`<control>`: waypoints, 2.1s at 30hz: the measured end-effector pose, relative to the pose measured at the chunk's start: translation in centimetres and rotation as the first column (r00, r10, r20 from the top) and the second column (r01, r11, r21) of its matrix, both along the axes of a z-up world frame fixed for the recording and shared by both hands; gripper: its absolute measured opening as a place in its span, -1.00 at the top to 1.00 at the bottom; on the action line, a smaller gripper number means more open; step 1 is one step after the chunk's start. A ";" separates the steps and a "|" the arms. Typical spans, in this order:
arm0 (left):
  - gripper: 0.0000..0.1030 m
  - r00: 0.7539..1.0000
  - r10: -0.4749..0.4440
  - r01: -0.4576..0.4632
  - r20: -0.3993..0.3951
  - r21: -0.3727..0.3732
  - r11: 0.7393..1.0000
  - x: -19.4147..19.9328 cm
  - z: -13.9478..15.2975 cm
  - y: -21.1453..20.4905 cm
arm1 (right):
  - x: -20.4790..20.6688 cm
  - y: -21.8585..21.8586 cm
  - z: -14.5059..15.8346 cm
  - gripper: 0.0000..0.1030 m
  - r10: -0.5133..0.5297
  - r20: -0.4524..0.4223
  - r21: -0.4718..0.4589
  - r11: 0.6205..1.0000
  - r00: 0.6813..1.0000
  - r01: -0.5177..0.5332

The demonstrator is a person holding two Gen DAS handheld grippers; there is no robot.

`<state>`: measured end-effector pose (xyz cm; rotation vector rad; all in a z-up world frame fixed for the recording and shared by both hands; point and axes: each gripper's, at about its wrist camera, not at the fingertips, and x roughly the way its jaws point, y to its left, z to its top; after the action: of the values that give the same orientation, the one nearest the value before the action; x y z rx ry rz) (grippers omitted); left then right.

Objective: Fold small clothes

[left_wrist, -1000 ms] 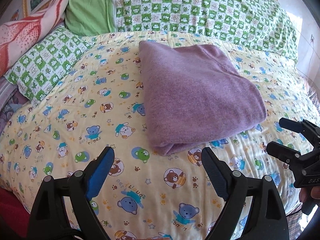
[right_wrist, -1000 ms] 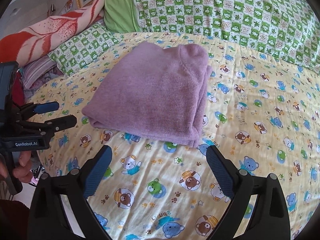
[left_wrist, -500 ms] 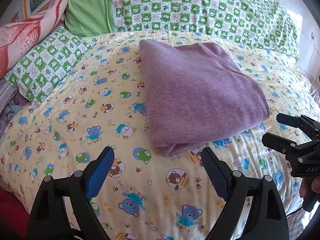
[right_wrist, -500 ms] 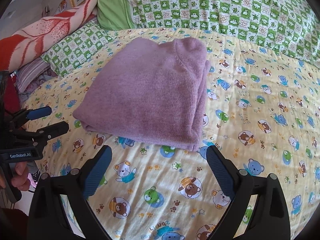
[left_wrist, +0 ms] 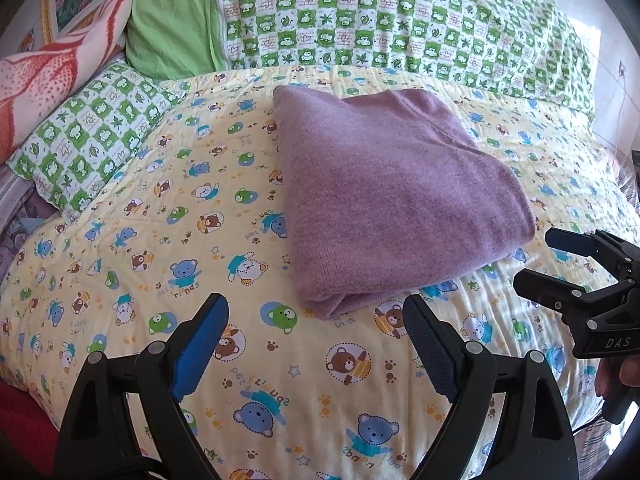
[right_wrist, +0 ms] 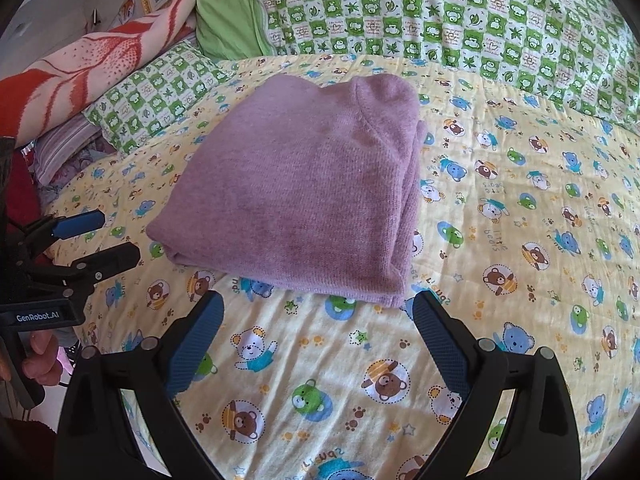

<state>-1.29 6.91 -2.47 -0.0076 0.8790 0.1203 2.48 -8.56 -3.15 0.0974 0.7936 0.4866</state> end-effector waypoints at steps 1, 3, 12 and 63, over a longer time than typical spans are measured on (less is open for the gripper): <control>-0.74 1.000 -0.001 0.001 0.001 0.000 1.000 0.0 0.0 0.0 | 0.0 0.0 0.0 -0.85 -0.001 0.001 0.003 1.000 1.000 0.001; -0.74 1.000 0.000 0.000 0.001 0.001 1.000 0.0 0.0 -0.1 | 0.0 -0.1 0.0 -0.85 -0.004 -0.001 0.008 1.000 1.000 0.004; -0.74 1.000 -0.007 0.007 0.004 0.002 1.000 0.0 0.1 -0.1 | 0.1 -0.5 0.3 -0.86 -0.005 0.009 0.021 1.000 1.000 0.004; -0.75 1.000 -0.002 0.002 0.010 0.009 1.000 -0.1 0.5 -0.6 | 0.1 -0.9 0.9 -0.86 -0.002 0.014 0.029 1.000 1.000 0.001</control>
<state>-1.40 6.28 -1.98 0.0008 0.8681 0.1220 2.58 -9.48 -2.26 0.1212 0.7732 0.4969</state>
